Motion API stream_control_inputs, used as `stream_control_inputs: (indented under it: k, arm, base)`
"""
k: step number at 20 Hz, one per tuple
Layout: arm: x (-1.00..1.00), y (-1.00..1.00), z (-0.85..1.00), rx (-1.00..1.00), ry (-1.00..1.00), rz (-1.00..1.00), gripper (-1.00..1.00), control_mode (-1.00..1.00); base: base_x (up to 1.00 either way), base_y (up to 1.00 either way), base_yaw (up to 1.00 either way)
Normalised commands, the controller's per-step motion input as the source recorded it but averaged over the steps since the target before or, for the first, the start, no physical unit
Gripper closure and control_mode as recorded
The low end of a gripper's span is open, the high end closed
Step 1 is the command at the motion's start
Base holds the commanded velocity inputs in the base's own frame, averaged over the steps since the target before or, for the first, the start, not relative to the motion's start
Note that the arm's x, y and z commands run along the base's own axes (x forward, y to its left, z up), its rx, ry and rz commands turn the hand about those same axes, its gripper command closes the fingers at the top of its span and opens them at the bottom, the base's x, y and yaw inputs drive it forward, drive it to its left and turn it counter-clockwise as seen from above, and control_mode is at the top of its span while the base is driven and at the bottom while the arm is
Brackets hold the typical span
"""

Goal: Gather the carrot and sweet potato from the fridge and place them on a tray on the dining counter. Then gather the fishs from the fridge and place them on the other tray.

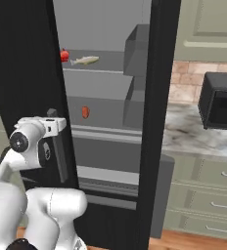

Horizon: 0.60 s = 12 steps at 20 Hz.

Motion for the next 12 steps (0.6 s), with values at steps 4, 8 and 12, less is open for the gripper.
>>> stream_control_inputs:
  k: [4, 8, 12]
  arm:
    - [-0.99, 0.83, -0.01, -0.06, 0.00, 0.23, 1.00, -1.00]
    - [-0.91, 0.87, -0.08, -0.09, 0.00, 0.23, 1.00, -1.00]
    - [-0.90, 0.64, -0.14, -0.08, -0.07, 0.14, -1.00, -1.00]
  base:
    - [0.00, 0.00, 0.00]
    - [0.00, 0.00, 0.00]
    - [0.00, 0.00, 0.00]
